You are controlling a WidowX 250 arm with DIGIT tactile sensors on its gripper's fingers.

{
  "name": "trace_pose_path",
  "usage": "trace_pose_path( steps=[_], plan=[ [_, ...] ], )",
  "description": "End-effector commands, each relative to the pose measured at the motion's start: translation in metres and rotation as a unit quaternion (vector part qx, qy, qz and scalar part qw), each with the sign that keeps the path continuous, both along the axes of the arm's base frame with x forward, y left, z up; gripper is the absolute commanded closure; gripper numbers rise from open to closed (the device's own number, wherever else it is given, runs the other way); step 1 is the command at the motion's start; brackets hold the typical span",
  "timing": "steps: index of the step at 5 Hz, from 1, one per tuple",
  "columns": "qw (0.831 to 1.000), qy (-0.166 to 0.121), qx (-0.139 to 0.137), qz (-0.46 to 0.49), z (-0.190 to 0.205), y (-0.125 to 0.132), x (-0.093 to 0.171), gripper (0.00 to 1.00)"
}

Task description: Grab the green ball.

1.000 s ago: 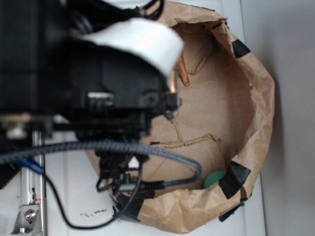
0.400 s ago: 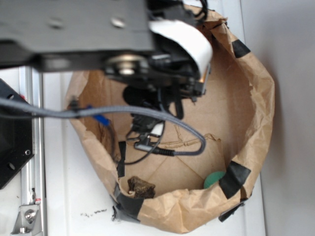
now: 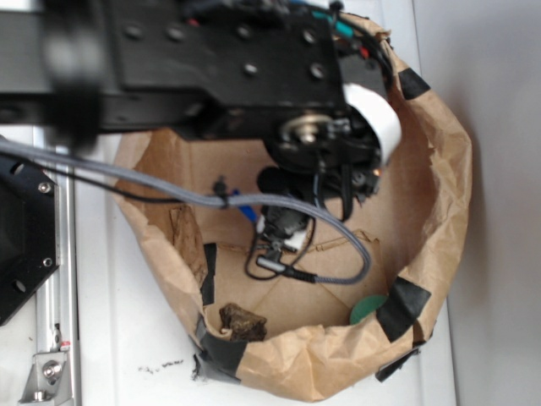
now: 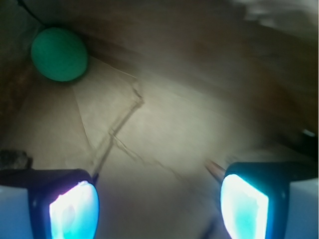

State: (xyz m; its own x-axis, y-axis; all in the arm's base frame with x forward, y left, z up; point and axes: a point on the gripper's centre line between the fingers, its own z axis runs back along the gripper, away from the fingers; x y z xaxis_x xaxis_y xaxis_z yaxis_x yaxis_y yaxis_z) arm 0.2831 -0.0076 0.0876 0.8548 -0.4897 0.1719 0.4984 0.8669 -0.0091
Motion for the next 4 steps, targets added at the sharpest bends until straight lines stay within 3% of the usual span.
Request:
trace_pose_path(
  steps=[1, 2, 3, 4],
  plan=[
    [0.996, -0.038, -0.044, -0.07, 0.002, -0.05, 0.012, 0.0],
    [0.991, -0.047, -0.068, -0.103, -0.001, -0.061, 0.004, 0.0],
    [0.989, -0.058, -0.064, -0.12, -0.007, -0.068, -0.012, 0.0],
    [0.985, -0.085, -0.074, -0.133, -0.013, -0.053, -0.005, 0.0]
  ],
)
